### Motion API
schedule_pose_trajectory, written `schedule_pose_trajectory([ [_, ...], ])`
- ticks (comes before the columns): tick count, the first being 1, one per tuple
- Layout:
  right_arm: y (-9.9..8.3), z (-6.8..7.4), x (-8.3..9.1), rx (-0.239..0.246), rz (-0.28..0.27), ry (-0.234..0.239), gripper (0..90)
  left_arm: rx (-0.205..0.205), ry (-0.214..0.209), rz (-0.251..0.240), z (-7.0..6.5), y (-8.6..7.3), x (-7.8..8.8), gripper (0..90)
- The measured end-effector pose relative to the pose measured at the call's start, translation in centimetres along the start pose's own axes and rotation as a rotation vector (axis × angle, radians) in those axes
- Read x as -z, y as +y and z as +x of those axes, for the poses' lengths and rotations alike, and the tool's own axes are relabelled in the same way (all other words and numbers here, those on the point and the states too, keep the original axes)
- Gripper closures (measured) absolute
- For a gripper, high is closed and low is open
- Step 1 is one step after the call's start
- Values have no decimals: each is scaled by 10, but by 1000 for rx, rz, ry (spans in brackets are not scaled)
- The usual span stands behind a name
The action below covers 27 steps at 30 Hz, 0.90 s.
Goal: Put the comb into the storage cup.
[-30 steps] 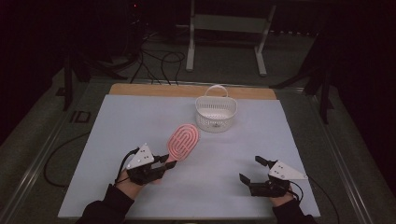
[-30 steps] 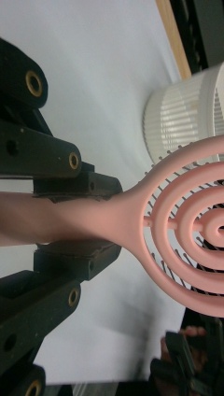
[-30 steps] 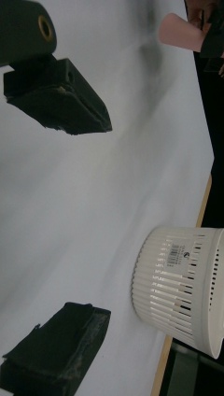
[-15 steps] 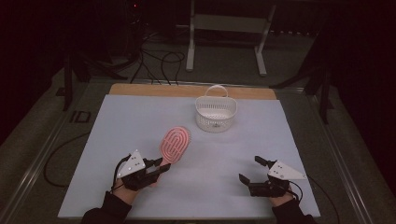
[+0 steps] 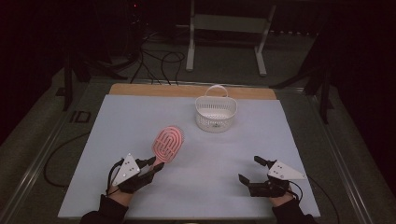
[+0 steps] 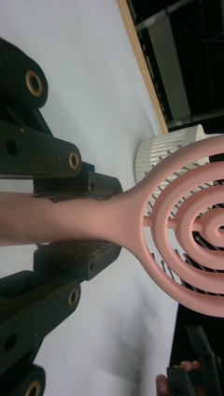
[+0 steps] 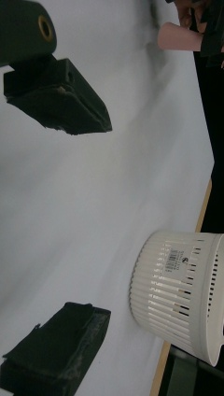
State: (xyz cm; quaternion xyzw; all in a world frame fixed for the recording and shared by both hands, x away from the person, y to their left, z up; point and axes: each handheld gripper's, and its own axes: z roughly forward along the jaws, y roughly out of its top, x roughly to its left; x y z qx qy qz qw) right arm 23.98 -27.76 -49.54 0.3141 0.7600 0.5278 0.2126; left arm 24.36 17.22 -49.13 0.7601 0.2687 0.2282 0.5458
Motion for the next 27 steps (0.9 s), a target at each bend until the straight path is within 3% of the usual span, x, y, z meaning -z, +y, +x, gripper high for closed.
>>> schedule_pose_trajectory([
  [11,1,0,-1,-7,12,5,90,11,-25,0,1,1,2,712],
  [15,4,2,0,14,12,-16,91,22,-23,-1,4,1,2,712],
  [18,8,6,-2,28,46,7,90,33,-28,2,6,1,3,712],
  [27,23,14,2,26,40,31,90,43,-29,7,7,0,3,712],
])
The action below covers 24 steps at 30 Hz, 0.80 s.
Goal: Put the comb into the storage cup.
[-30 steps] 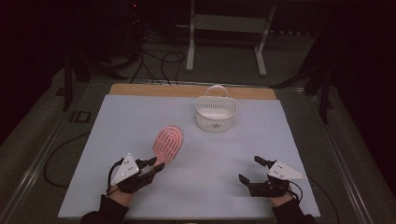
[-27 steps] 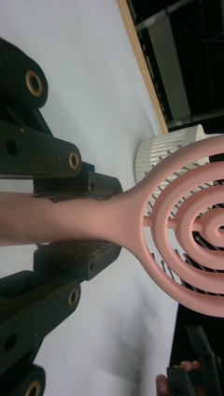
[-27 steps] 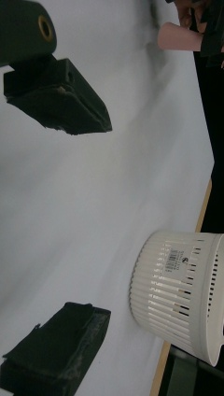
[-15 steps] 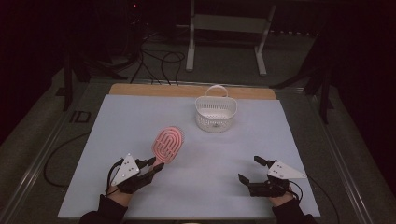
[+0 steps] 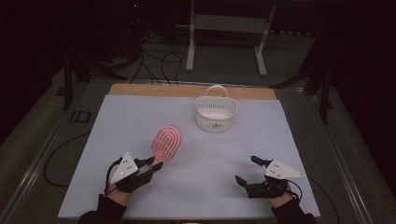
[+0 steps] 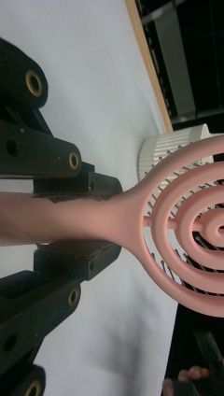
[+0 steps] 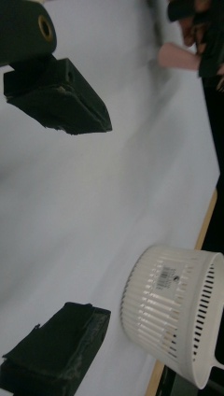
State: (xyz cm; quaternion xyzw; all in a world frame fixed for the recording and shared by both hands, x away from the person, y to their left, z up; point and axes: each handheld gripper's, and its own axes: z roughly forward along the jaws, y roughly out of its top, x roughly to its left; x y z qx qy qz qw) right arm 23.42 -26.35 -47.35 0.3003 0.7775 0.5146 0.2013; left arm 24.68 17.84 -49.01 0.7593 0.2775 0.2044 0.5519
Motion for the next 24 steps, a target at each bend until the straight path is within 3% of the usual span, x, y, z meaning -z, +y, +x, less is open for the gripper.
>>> schedule_pose_trajectory([
  [8,16,0,7,-18,-6,-3,90,10,-4,3,0,-1,0,712],
  [24,49,5,14,30,-31,9,89,11,-10,10,-1,0,-1,712],
])
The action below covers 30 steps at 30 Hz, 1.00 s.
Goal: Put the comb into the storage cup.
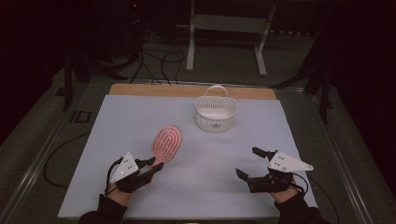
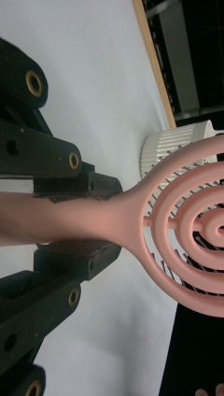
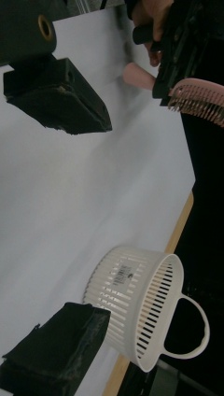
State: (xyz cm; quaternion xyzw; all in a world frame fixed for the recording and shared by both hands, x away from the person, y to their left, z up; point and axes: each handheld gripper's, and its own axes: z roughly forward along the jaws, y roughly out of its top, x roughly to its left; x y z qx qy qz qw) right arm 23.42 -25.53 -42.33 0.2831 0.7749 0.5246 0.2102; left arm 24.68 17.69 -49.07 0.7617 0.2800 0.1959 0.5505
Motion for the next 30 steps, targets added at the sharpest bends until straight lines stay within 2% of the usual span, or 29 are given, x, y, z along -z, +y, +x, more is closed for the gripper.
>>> schedule_pose_trajectory([
  [12,20,1,-1,20,-8,21,89,0,-7,1,-1,0,-1,712],
  [21,40,2,-1,63,-31,22,84,8,-6,-1,0,0,0,712],
  [30,51,11,-11,85,-26,74,84,0,-7,3,-1,0,0,712],
])
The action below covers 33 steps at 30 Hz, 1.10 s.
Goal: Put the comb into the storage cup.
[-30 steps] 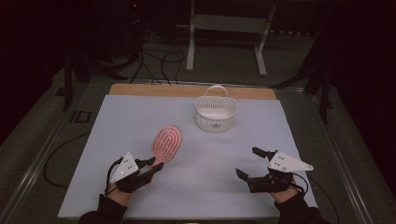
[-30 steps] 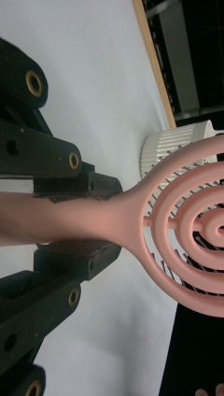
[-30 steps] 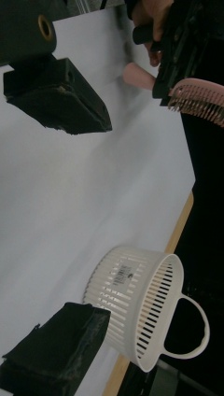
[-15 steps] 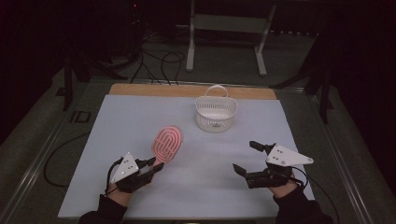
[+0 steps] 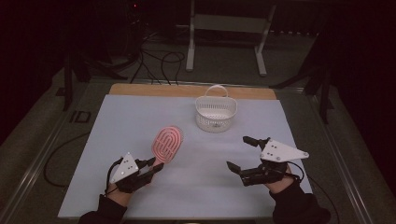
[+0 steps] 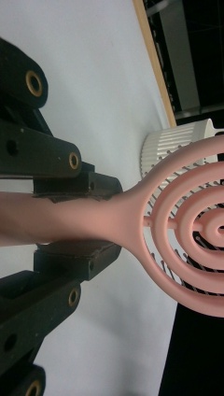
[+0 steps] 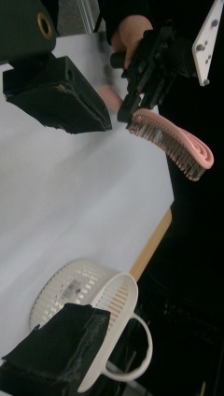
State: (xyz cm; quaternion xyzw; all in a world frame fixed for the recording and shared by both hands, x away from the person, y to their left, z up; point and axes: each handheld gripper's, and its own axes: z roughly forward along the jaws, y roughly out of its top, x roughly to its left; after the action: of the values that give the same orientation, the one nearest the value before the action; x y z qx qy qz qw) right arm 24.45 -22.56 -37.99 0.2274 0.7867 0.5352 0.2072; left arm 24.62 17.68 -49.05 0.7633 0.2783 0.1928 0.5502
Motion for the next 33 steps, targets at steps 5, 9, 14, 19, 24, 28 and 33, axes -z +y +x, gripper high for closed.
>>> schedule_pose_trajectory([
  [5,4,4,-7,6,-1,21,84,0,2,1,0,0,0,712],
  [9,9,7,-14,25,0,41,84,3,-3,0,0,0,0,712],
  [14,15,11,-22,31,-2,59,83,3,-1,0,0,0,0,712],
  [19,20,14,-30,34,-6,87,84,6,-4,-2,0,0,0,712],
  [24,24,16,-34,38,-6,87,84,5,-4,-1,0,0,0,713],
  [28,27,17,-38,43,-10,96,84,7,-7,-3,0,0,0,712],
  [33,31,21,-44,46,-11,95,84,5,-7,-4,0,-1,0,713],
])
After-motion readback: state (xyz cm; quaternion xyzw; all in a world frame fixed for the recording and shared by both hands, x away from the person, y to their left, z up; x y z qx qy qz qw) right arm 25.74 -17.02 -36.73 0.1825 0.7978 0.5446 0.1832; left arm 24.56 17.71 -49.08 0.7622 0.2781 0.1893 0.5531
